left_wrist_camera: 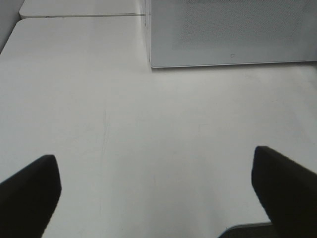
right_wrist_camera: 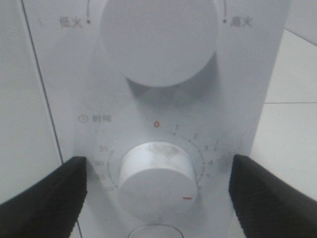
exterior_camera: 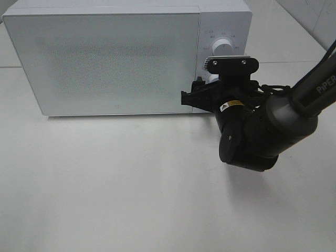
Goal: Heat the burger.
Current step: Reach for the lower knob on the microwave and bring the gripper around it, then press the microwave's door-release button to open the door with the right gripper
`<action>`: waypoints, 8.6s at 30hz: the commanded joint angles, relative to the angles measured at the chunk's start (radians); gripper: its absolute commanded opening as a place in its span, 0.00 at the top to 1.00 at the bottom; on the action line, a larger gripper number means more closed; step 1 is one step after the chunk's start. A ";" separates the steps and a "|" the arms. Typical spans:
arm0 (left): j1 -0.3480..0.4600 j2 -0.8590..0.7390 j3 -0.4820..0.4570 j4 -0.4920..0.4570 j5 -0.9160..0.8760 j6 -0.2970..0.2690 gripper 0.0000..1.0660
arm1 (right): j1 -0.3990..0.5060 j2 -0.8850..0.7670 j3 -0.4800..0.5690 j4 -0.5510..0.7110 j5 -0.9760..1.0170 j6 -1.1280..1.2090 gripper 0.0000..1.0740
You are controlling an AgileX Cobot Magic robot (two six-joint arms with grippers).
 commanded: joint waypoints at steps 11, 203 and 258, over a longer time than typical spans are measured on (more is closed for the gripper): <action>-0.006 -0.016 0.002 0.002 -0.010 -0.005 0.06 | 0.000 0.001 -0.014 -0.005 -0.109 0.003 0.29; -0.006 -0.009 0.002 0.002 -0.010 -0.005 0.06 | 0.035 -0.111 0.073 -0.142 0.044 1.471 0.29; -0.006 -0.007 0.002 0.002 -0.010 -0.005 0.06 | -0.213 -1.035 0.032 -0.582 2.025 0.209 0.29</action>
